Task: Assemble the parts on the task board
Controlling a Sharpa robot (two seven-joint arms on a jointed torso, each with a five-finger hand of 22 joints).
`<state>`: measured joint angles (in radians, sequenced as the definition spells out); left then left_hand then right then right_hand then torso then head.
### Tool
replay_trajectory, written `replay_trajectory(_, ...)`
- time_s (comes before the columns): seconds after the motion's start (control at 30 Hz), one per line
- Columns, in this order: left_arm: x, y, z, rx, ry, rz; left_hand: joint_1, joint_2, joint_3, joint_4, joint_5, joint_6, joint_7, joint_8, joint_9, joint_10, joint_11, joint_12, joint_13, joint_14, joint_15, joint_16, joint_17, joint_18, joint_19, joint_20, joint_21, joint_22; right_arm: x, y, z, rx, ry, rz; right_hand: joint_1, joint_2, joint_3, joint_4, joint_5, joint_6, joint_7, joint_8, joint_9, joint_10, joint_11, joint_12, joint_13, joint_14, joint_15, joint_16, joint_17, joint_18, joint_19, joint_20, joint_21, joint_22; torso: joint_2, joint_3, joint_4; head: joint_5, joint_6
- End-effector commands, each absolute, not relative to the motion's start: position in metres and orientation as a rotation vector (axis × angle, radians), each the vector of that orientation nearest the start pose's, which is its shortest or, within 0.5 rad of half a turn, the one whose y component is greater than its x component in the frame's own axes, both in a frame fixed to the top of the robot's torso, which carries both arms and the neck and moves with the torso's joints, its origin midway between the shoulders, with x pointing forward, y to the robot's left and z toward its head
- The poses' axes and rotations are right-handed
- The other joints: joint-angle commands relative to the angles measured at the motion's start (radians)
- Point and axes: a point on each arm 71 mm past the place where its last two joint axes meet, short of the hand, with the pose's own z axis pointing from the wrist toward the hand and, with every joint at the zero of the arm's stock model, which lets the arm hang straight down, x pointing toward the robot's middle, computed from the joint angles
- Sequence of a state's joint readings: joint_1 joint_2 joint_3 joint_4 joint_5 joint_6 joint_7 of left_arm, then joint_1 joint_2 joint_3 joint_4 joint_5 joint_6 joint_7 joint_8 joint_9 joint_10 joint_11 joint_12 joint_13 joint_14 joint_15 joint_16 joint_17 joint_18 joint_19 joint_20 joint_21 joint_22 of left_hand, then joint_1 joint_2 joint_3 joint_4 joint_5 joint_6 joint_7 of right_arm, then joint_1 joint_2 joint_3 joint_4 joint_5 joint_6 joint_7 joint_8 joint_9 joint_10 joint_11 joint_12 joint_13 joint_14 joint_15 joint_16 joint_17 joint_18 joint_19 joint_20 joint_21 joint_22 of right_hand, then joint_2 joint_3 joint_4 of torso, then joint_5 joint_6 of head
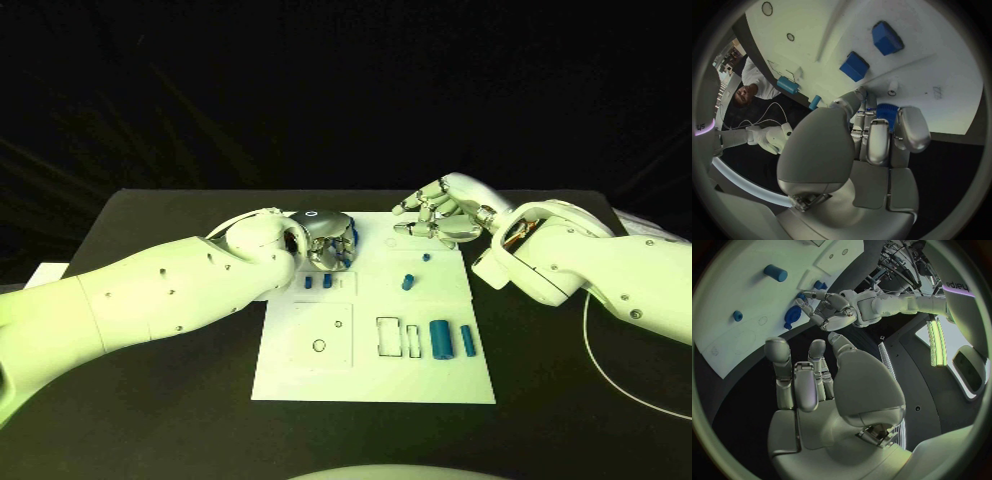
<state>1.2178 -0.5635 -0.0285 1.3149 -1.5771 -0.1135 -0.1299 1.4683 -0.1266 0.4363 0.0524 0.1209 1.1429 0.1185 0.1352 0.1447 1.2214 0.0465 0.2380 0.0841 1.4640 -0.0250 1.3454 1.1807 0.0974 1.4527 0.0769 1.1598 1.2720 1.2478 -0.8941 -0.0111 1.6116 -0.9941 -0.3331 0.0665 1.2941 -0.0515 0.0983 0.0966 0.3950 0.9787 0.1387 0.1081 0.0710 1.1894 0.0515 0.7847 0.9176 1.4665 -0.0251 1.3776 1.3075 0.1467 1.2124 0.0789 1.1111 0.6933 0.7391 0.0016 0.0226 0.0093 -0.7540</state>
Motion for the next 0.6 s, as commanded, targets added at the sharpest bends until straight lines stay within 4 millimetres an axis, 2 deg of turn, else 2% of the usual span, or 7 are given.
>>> replay_trajectory(0.03, 0.515, 0.113, -0.184, 0.34, 1.713, -0.624, -0.013, -0.001, 0.008, -0.001, 0.005, 0.01, 0.0, 0.002, 0.002, 0.012, -0.001, -0.005, 0.002, 0.035, -0.008, 0.002, -0.003, -0.011, 0.004, -0.007, 0.008, 0.005, 0.478, -0.197, -0.142, 0.161, 1.635, 1.041, 0.002, 0.006, 0.006, 0.001, 0.004, 0.001, 0.0, 0.004, 0.0, 0.004, -0.003, 0.006, 0.001, 0.048, -0.003, 0.002, 0.01, 0.006, 0.007, -0.003, -0.002, 0.001, -0.001, 0.0009, 0.001, -0.001, 0.003)
replay_trajectory(0.27, 0.51, 0.126, -0.169, 0.27, 1.705, -0.655, -0.018, -0.004, 0.011, -0.003, 0.005, 0.012, -0.001, 0.001, 0.002, 0.016, -0.001, -0.009, 0.003, 0.034, -0.009, 0.001, -0.006, -0.012, 0.005, -0.008, 0.012, 0.009, 0.479, -0.198, -0.143, 0.163, 1.635, 1.037, 0.002, 0.006, 0.006, 0.001, 0.005, 0.001, 0.0, 0.004, 0.0, 0.004, -0.003, 0.006, 0.001, 0.048, -0.003, 0.002, 0.009, 0.006, 0.007, -0.003, -0.002, 0.001, -0.001, -0.0002, 0.0033, 0.002, 0.004)
replay_trajectory(0.6, 0.512, 0.149, -0.172, 0.221, 1.775, -0.625, -0.024, -0.008, 0.013, -0.002, 0.003, 0.013, -0.001, -0.001, 0.001, 0.018, -0.001, -0.014, 0.004, 0.034, -0.009, 0.001, -0.008, -0.012, 0.005, -0.008, 0.013, 0.011, 0.479, -0.199, -0.143, 0.164, 1.636, 1.036, 0.002, 0.006, 0.006, 0.001, 0.005, 0.001, 0.0, 0.004, 0.0, 0.004, -0.003, 0.006, 0.001, 0.048, -0.003, 0.002, 0.009, 0.006, 0.007, -0.003, -0.002, 0.001, 0.0, -0.001, 0.0032, 0.003, 0.005)
